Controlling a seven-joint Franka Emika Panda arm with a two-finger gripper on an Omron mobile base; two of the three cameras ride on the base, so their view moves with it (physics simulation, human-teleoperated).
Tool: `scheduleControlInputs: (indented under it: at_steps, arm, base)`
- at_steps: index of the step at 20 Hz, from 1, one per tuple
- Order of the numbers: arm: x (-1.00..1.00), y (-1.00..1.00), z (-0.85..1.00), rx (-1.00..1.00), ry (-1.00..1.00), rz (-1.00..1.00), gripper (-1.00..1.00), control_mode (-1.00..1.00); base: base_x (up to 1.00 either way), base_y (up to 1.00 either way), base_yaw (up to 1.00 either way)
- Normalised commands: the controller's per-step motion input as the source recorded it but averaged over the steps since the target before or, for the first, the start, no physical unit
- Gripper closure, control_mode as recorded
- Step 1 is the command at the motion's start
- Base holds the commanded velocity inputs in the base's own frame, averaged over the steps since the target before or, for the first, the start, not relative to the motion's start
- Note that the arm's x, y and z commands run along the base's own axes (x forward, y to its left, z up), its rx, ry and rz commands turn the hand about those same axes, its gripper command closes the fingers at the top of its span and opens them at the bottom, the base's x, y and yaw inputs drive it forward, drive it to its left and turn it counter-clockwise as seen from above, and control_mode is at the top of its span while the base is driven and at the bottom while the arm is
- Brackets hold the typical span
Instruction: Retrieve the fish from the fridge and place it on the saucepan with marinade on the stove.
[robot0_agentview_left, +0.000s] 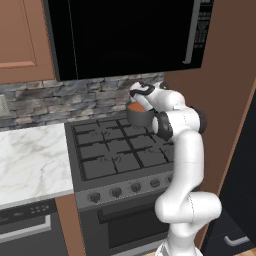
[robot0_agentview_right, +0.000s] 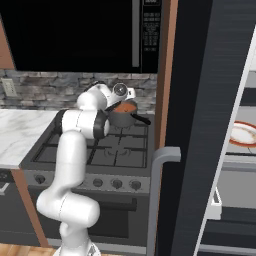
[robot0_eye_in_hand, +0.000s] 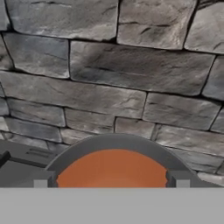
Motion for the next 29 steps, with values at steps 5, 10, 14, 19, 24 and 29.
scheduleControlInputs:
  at_steps: [5,10,14,19,24,29]
  arm:
    - [-0.89,0.0,0.03,-0.02,-0.11,0.0,-1.0,-1.0]
    - [-1.0,0.15,-0.02,-0.08,-0.17,0.0,-1.0,-1.0]
    - [-1.0,0.4,-0.07,-0.14,-0.13,0.0,-1.0,-1.0]
    - [-1.0,0.4,0.0,-0.14,-0.01,0.0,-1.0,-1.0]
    - [-1.0,0.1,0.56,-0.03,-0.01,0.0,-1.0,-1.0]
    - [-1.0,0.07,1.0,-0.02,-0.01,0.01,-1.0,-1.0]
  base:
    - [0.0,0.0,0.0]
    - [0.0,0.0,0.0]
    - [0.0,0.0,0.0]
    - [0.0,0.0,0.0]
    - [0.0,0.0,0.0]
    - [0.0,0.0,0.0]
